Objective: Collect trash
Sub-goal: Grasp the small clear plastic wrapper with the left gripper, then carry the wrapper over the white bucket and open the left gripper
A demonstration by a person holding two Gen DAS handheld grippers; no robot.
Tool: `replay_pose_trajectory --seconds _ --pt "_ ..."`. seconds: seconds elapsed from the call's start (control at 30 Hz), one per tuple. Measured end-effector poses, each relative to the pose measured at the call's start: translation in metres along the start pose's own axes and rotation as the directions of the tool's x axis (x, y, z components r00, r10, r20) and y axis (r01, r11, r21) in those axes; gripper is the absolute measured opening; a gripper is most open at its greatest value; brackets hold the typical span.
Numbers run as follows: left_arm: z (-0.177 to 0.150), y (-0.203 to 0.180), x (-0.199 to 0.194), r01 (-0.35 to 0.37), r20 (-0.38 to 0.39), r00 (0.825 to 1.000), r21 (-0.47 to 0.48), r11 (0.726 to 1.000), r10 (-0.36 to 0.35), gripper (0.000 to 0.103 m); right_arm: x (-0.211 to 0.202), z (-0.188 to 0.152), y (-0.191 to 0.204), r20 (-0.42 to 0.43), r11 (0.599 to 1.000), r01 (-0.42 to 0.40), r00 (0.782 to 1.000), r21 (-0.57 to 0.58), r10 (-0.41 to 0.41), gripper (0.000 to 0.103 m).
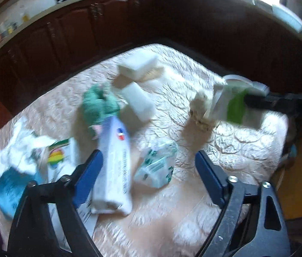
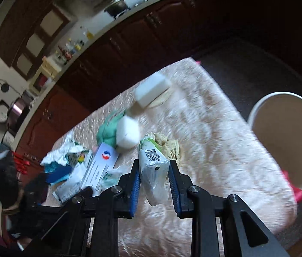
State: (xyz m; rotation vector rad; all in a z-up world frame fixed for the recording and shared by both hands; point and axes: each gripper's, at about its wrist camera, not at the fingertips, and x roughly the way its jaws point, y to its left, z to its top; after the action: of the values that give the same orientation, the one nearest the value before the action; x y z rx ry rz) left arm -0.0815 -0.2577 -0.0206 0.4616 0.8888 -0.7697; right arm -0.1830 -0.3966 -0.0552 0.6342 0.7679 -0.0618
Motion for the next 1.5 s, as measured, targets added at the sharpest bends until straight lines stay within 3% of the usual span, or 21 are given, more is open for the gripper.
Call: replay_pose_trajectory --seconds 0.13,0.17,0.2,0.27,0.37,0.6,0.87,1.1,1.23,1.5 --pt "0.002 -0.012 0.027 -0.045 -0.093 0.994 0.069 0.997 0.051 0.067 -0.012 0.003 -0.017 0.029 0.996 -0.068 0.997 0.056 0.067 0.024" --pt "0.001 -0.013 0.033 -0.051 -0.117 0.991 0.071 0.996 0.06 0.052 -0.015 0.003 -0.02 0.031 0.994 -0.086 0.996 0.068 0.084 0.024" --pt "0.0 -0.012 0.038 -0.038 -0.141 0.989 0.059 0.998 0.046 0.035 -0.018 0.004 -0.022 0.038 0.991 -0.105 0.994 0.079 0.103 0.024" --pt "-0.002 -0.007 0.045 0.001 -0.173 0.985 0.018 1.0 0.002 0.023 -0.022 0.004 -0.022 0.047 0.991 -0.111 0.993 0.08 0.107 0.024" --pt "-0.007 -0.001 0.037 0.06 -0.173 0.983 -0.027 0.998 -0.063 0.018 -0.027 0.004 -0.021 0.059 0.991 -0.107 0.993 0.08 0.103 0.024" --pt "0.007 0.0 -0.013 0.146 -0.085 0.985 -0.044 0.988 -0.149 0.017 -0.048 0.003 -0.023 0.095 0.994 -0.089 0.992 0.069 0.082 0.024" --pt "0.04 -0.049 -0.027 0.254 -0.028 0.967 0.028 0.967 -0.254 0.017 -0.075 0.006 -0.052 0.147 0.994 0.037 0.988 0.103 -0.052 0.024" --pt "0.076 -0.112 0.0 0.36 -0.056 0.933 0.073 0.93 -0.356 0.017 -0.099 0.009 -0.108 0.163 0.963 0.204 0.959 0.177 -0.233 0.024" --pt "0.098 -0.142 0.028 0.412 -0.086 0.91 0.062 0.909 -0.406 0.017 -0.104 0.012 -0.134 0.156 0.942 0.261 0.942 0.213 -0.296 0.024" --pt "0.118 -0.172 0.067 0.434 -0.091 0.898 0.027 0.9 -0.43 0.022 -0.102 0.006 -0.168 0.127 0.91 0.326 0.922 0.257 -0.366 0.024"
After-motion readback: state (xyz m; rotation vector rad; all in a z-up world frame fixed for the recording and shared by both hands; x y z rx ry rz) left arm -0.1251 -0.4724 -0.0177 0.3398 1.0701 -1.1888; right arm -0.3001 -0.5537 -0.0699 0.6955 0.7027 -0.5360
